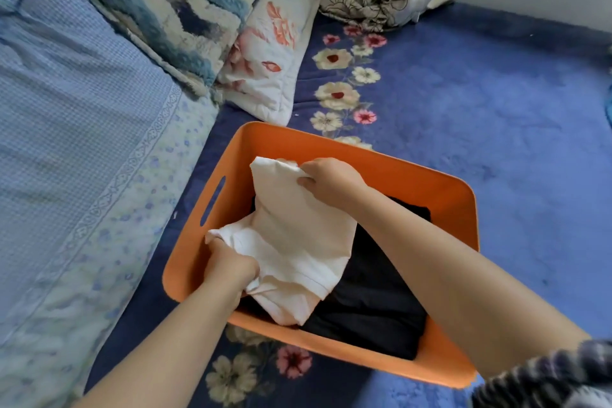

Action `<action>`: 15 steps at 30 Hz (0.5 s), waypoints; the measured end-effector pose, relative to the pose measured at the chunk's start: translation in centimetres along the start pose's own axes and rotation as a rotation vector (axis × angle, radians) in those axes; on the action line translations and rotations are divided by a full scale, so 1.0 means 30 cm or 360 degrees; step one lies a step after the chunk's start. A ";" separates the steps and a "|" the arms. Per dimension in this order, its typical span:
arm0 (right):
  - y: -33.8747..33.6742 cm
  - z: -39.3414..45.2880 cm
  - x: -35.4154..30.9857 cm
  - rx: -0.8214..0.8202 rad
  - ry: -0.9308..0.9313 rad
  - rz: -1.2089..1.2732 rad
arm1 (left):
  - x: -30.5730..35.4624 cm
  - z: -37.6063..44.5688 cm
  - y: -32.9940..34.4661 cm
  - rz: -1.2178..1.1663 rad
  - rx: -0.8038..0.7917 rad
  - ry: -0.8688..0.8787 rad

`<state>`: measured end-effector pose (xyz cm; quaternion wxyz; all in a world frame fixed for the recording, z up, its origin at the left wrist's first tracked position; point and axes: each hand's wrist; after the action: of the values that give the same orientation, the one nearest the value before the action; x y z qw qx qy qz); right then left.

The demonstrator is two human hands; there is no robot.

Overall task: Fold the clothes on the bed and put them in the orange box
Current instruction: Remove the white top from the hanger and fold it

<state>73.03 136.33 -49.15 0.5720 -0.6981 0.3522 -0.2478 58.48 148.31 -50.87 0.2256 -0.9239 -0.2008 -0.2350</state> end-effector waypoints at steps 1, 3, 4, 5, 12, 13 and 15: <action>0.012 0.020 -0.004 0.0012 -0.0017 -0.0008 | -0.012 0.014 -0.006 0.0032 -0.0018 -0.0023; 0.034 0.048 -0.002 0.0033 -0.0022 -0.0004 | -0.043 0.029 -0.013 0.0298 -0.0074 -0.0011; 0.052 0.062 0.001 0.0043 -0.0014 0.0022 | -0.058 0.047 -0.021 0.0714 -0.0168 0.0106; 0.067 0.072 0.005 0.0044 -0.0016 0.0054 | -0.070 0.033 -0.020 0.0992 -0.0274 0.0144; 0.127 0.086 0.022 0.0169 -0.0075 -0.0281 | 0.022 0.030 0.029 0.2560 -0.0018 0.0594; 0.128 0.069 0.018 0.0332 -0.0115 -0.0343 | 0.022 0.040 0.031 0.2613 -0.0012 0.0748; 0.160 0.039 0.033 0.0655 -0.0204 -0.0412 | 0.039 0.051 0.056 0.2452 0.0021 0.1090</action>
<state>73.52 135.83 -54.13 0.6868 -0.6204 0.1649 -0.3408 60.76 148.02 -52.02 0.3766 -0.6790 0.5638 -0.2816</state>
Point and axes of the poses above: each hand's wrist, its own z-axis towards the middle knuckle, its own y-axis out of the palm, x = y × z, and after that the axes turned 13 degrees about -z, right-handed
